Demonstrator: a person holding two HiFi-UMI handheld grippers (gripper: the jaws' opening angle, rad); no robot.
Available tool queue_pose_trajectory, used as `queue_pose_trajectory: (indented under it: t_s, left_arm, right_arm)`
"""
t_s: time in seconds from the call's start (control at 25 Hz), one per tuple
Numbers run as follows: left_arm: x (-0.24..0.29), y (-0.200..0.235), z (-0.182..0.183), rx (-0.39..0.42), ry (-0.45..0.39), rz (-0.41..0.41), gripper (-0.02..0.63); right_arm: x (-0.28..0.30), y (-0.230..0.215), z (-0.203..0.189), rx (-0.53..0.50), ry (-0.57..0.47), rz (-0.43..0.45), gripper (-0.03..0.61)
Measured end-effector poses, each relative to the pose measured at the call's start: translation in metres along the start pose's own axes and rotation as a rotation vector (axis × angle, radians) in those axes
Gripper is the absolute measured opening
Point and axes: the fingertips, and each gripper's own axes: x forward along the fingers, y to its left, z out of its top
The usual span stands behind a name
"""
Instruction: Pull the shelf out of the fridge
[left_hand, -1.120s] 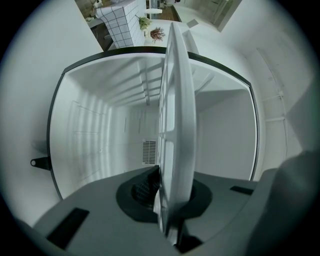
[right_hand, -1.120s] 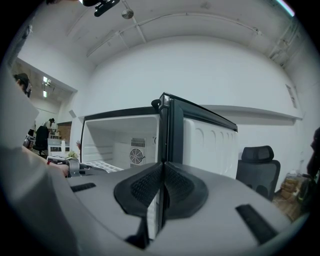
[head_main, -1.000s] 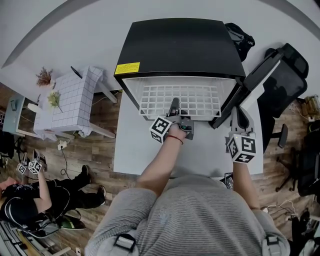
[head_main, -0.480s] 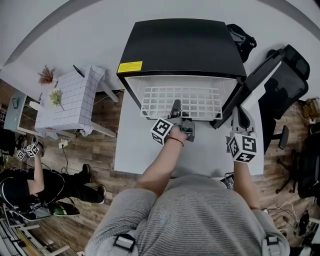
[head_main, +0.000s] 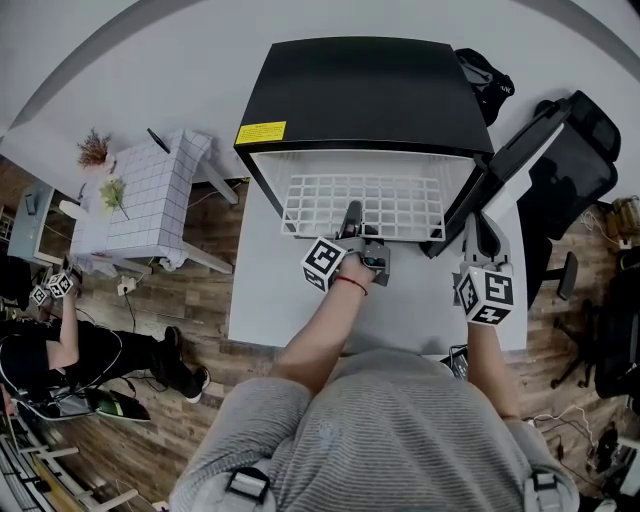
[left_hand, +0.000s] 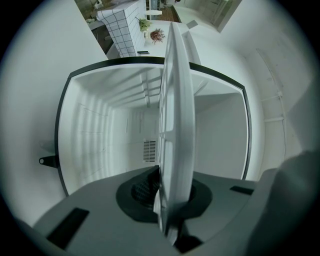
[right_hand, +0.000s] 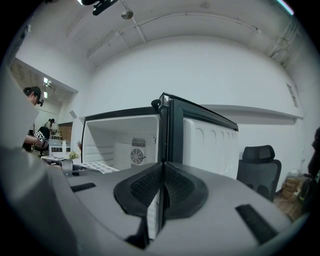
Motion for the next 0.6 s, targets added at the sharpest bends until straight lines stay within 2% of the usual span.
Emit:
queue_pose_trajectory:
  t_s: [0.6]
  left_arm:
    - [-0.018, -0.001, -0.003, 0.001, 0.008, 0.003, 0.037]
  right_arm:
    - [0.0, 0.0, 0.001, 0.002, 0.001, -0.006, 0.014]
